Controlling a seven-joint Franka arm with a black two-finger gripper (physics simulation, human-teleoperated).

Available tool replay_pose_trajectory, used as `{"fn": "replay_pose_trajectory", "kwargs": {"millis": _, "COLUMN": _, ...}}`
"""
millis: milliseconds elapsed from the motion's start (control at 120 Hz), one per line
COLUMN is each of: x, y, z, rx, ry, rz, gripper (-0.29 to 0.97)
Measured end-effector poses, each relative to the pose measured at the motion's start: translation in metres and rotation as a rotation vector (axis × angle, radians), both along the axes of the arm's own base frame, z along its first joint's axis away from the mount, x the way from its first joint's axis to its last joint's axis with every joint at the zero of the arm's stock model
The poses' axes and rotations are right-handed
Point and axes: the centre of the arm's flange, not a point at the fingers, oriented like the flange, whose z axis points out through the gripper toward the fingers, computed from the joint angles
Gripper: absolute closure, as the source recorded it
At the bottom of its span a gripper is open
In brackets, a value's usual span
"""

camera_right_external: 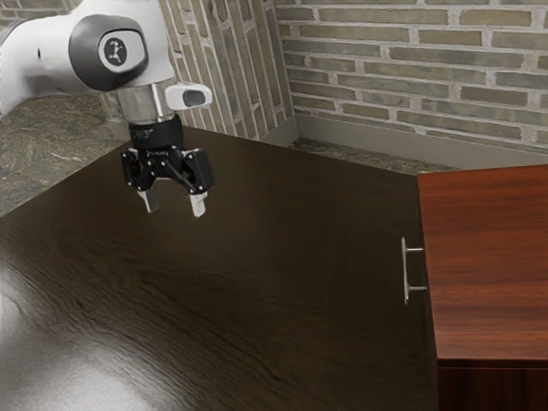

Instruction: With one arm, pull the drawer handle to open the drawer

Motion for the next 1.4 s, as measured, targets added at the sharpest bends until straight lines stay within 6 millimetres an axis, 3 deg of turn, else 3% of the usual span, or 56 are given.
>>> {"fn": "replay_pose_trajectory", "kwargs": {"millis": 275, "x": 0.006, "y": 0.009, "z": 0.004, "rx": -0.018, "ry": -0.069, "rz": -0.034, "gripper": 0.00}}
{"fn": "replay_pose_trajectory", "kwargs": {"millis": 300, "x": 0.003, "y": 0.009, "z": 0.016, "rx": -0.015, "ry": -0.094, "rz": -0.037, "gripper": 0.00}}
{"fn": "replay_pose_trajectory", "kwargs": {"millis": 333, "x": -0.009, "y": 0.005, "z": 0.047, "rx": -0.004, "ry": -0.155, "rz": -0.046, "gripper": 0.00}}
{"fn": "replay_pose_trajectory", "kwargs": {"millis": 375, "x": -0.032, "y": -0.014, "z": 0.098, "rx": 0.008, "ry": -0.249, "rz": -0.078, "gripper": 0.00}}
{"fn": "replay_pose_trajectory", "kwargs": {"millis": 400, "x": -0.041, "y": -0.033, "z": 0.117, "rx": 0.009, "ry": -0.286, "rz": -0.110, "gripper": 0.00}}
{"fn": "replay_pose_trajectory", "kwargs": {"millis": 483, "x": -0.043, "y": -0.108, "z": 0.132, "rx": -0.013, "ry": -0.321, "rz": -0.206, "gripper": 0.00}}
{"fn": "replay_pose_trajectory", "kwargs": {"millis": 558, "x": -0.027, "y": -0.179, "z": 0.113, "rx": -0.057, "ry": -0.307, "rz": -0.283, "gripper": 0.00}}
{"fn": "replay_pose_trajectory", "kwargs": {"millis": 608, "x": -0.016, "y": -0.200, "z": 0.098, "rx": -0.078, "ry": -0.301, "rz": -0.286, "gripper": 0.00}}
{"fn": "replay_pose_trajectory", "kwargs": {"millis": 733, "x": 0.029, "y": -0.176, "z": 0.044, "rx": -0.101, "ry": -0.239, "rz": -0.140, "gripper": 0.00}}
{"fn": "replay_pose_trajectory", "kwargs": {"millis": 858, "x": 0.054, "y": -0.176, "z": 0.007, "rx": -0.104, "ry": -0.195, "rz": -0.029, "gripper": 0.00}}
{"fn": "replay_pose_trajectory", "kwargs": {"millis": 1067, "x": 0.067, "y": -0.216, "z": -0.016, "rx": -0.106, "ry": -0.173, "rz": 0.080, "gripper": 0.00}}
{"fn": "replay_pose_trajectory", "kwargs": {"millis": 1242, "x": 0.081, "y": -0.232, "z": -0.038, "rx": -0.108, "ry": -0.166, "rz": 0.186, "gripper": 0.00}}
{"fn": "replay_pose_trajectory", "kwargs": {"millis": 1400, "x": 0.085, "y": -0.247, "z": -0.039, "rx": -0.117, "ry": -0.180, "rz": 0.256, "gripper": 0.00}}
